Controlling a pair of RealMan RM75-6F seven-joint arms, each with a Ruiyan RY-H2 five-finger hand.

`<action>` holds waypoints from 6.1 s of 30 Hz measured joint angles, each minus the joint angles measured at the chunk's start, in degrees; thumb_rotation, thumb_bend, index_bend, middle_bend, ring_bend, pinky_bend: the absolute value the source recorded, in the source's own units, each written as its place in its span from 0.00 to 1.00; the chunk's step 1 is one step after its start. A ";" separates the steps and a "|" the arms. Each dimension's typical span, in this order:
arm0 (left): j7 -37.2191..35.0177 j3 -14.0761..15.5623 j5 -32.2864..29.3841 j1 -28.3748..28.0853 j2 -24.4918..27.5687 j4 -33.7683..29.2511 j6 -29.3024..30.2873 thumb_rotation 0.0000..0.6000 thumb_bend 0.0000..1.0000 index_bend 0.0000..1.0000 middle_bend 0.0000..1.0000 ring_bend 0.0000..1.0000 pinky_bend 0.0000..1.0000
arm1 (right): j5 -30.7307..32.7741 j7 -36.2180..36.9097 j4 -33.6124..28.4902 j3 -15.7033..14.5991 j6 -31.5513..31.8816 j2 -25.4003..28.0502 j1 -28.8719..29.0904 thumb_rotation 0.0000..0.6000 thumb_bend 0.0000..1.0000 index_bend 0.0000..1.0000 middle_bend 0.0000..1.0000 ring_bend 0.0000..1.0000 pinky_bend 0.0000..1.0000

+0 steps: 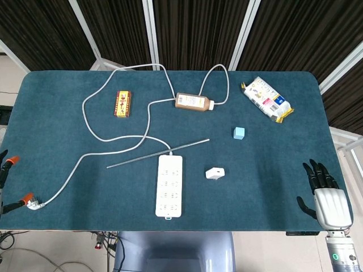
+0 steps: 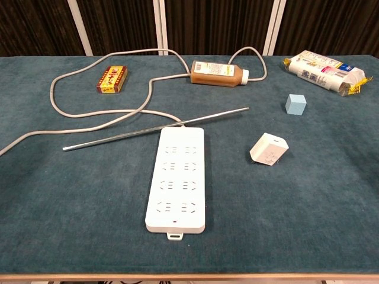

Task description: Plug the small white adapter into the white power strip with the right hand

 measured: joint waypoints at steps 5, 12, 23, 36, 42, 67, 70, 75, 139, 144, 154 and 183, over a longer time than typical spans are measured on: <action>0.27 0.14 0.11 -0.02 -0.06 -0.07 -0.17 1.00 0.09 0.16 0.00 0.00 0.00 | 0.08 1.30 -2.01 0.16 -4.17 1.67 2.20 1.00 0.36 0.00 0.00 0.00 0.25; 0.38 0.18 -0.10 -0.23 -0.06 -0.15 -0.74 1.00 0.09 0.16 0.00 0.00 0.00 | 4.13 1.18 -7.90 2.66 -16.51 5.22 9.20 1.00 0.36 0.00 0.00 0.00 0.25; 0.19 0.15 -0.58 -0.50 0.09 -0.13 -1.51 1.00 0.09 0.17 0.00 0.00 0.00 | 27.27 -6.03 -14.98 8.88 -37.74 6.51 27.18 1.00 0.36 0.00 0.00 0.00 0.15; -0.67 -0.11 -1.24 -0.69 0.43 0.07 -2.01 1.00 0.09 0.17 0.00 0.00 0.00 | 42.83 -15.91 -10.49 8.64 -39.72 -5.70 40.23 1.00 0.36 0.00 0.00 0.02 0.11; -0.39 -0.14 -1.43 -0.82 0.38 0.06 -2.27 1.00 0.09 0.18 0.00 0.00 0.00 | 42.93 -17.77 -7.68 6.47 -39.04 -9.13 41.61 1.00 0.36 0.00 0.05 0.11 0.20; 1.22 -0.05 -1.99 -1.07 0.03 -0.18 -2.86 1.00 0.09 0.19 0.00 0.00 0.00 | 39.72 -13.47 0.81 3.61 -37.34 -14.79 41.21 1.00 0.36 0.23 0.25 0.25 0.24; 1.32 0.01 -1.88 -1.09 0.02 -0.23 -2.86 1.00 0.09 0.19 0.00 0.00 0.00 | 39.26 -13.18 1.31 3.46 -37.44 -15.09 41.19 1.00 0.36 0.24 0.25 0.25 0.24; 1.34 -0.03 -2.00 -1.10 -0.01 -0.20 -2.87 1.00 0.09 0.19 0.00 0.00 0.00 | 39.09 -12.92 1.83 3.43 -37.50 -15.56 41.25 1.00 0.36 0.28 0.28 0.28 0.25; 1.86 0.17 -2.11 -1.13 0.00 -0.47 -2.95 1.00 0.09 0.19 0.00 0.00 0.00 | 37.39 -12.81 0.70 5.33 -37.17 -15.20 42.93 1.00 0.51 0.62 0.51 0.53 0.32; 1.18 0.04 -2.41 -0.98 0.40 -0.55 -2.84 1.00 0.09 0.19 0.00 0.00 0.00 | 39.73 -17.04 -2.19 6.00 -35.86 -14.18 44.46 1.00 0.51 0.63 0.52 0.54 0.32; -0.23 0.14 -2.24 -0.95 1.07 -0.64 -3.05 1.00 0.09 0.19 0.00 0.00 0.00 | 54.93 -33.96 -9.10 7.46 -27.30 -14.23 50.31 1.00 0.51 0.64 0.53 0.55 0.33; -2.18 -0.22 -3.04 -1.15 1.91 -0.35 -3.75 1.00 0.09 0.20 0.00 0.00 0.00 | 75.09 -44.91 -11.21 15.19 -12.41 -26.20 61.25 1.00 0.51 0.65 0.53 0.56 0.33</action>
